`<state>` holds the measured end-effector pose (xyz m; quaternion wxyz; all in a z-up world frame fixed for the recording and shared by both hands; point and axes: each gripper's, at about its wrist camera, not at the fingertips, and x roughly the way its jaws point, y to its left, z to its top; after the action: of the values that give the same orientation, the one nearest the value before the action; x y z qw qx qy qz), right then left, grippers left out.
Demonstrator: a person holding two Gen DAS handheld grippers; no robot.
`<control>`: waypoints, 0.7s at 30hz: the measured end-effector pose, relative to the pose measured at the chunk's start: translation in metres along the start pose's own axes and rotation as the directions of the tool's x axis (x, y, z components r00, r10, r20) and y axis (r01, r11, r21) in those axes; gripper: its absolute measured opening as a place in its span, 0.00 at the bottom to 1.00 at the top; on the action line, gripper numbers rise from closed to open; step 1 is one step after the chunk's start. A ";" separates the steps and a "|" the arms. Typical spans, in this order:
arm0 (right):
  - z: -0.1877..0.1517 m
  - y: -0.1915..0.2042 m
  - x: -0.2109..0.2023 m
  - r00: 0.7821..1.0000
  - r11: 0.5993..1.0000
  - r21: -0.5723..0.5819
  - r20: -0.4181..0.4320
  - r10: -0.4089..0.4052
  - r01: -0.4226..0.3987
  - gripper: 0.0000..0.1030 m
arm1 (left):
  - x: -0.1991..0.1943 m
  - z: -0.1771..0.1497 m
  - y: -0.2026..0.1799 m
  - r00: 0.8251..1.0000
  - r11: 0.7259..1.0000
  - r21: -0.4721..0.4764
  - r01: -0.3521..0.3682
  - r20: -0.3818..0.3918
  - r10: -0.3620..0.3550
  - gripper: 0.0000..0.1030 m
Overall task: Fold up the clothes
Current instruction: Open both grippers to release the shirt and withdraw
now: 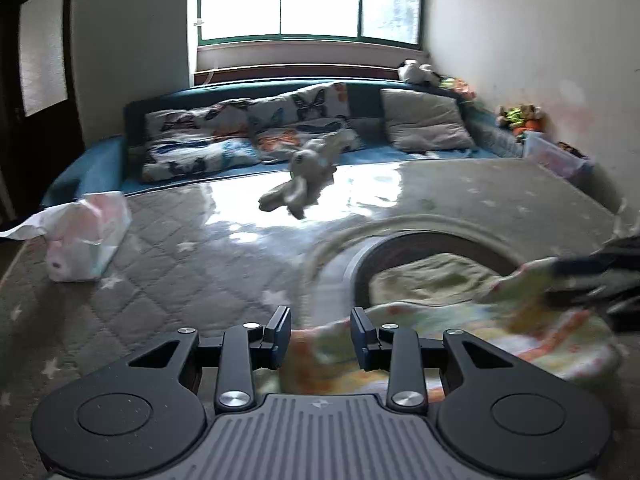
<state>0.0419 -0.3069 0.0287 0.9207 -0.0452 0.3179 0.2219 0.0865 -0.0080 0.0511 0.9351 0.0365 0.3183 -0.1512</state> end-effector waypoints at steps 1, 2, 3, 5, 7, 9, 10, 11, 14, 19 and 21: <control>-0.001 0.002 0.005 1.000 1.000 0.005 -0.014 0.011 -0.011 0.45 | 0.004 0.000 -0.003 1.000 1.000 0.006 0.009 -0.011 -0.009 0.34; -0.003 0.001 0.011 1.000 1.000 0.013 -0.027 0.004 -0.003 0.45 | 0.008 -0.001 -0.006 1.000 1.000 0.011 0.018 -0.021 -0.017 0.34; -0.005 0.001 0.016 0.999 1.000 0.020 -0.041 -0.004 0.005 0.45 | 0.012 -0.001 -0.008 0.999 1.000 0.017 0.026 -0.032 -0.026 0.34; -0.010 -0.006 0.025 0.997 0.999 0.042 -0.068 -0.032 0.035 0.45 | 0.020 -0.003 -0.013 0.998 0.999 0.023 0.039 -0.055 -0.038 0.34; -0.016 -0.015 0.031 0.993 0.995 0.068 -0.091 -0.069 0.076 0.42 | 0.033 -0.008 -0.010 0.996 0.999 0.018 0.032 -0.086 -0.030 0.34; -0.020 -0.023 0.029 0.993 0.991 0.098 -0.085 -0.084 0.092 0.31 | 0.041 -0.012 -0.007 0.994 1.000 0.009 0.021 -0.107 -0.020 0.33; -0.018 -0.023 0.026 0.992 0.989 0.099 -0.076 -0.101 0.108 0.28 | 0.044 -0.014 -0.005 0.993 1.000 0.004 0.016 -0.115 -0.015 0.33; -0.017 -0.023 0.023 0.991 0.987 0.099 -0.067 -0.119 0.125 0.28 | 0.046 -0.015 -0.004 0.993 1.000 -0.001 0.015 -0.117 -0.015 0.32; -0.009 -0.018 0.018 0.993 0.989 0.097 -0.019 -0.113 0.115 0.30 | 0.040 -0.011 -0.008 0.995 0.999 -0.011 0.035 -0.094 -0.036 0.33; 0.004 0.001 0.028 1.000 0.997 0.079 -0.015 0.019 -0.018 0.26 | 0.041 0.001 -0.026 0.993 0.995 -0.001 0.100 -0.071 -0.099 0.33; 0.007 0.007 0.042 0.999 0.998 0.055 -0.050 0.017 -0.014 0.26 | 0.048 0.005 -0.033 0.991 0.993 0.008 0.115 -0.076 -0.114 0.33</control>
<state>0.0723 -0.2831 0.0092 0.9115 -0.0231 0.3473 0.2192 0.1152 -0.0529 0.0274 0.9121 0.0298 0.3538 -0.2050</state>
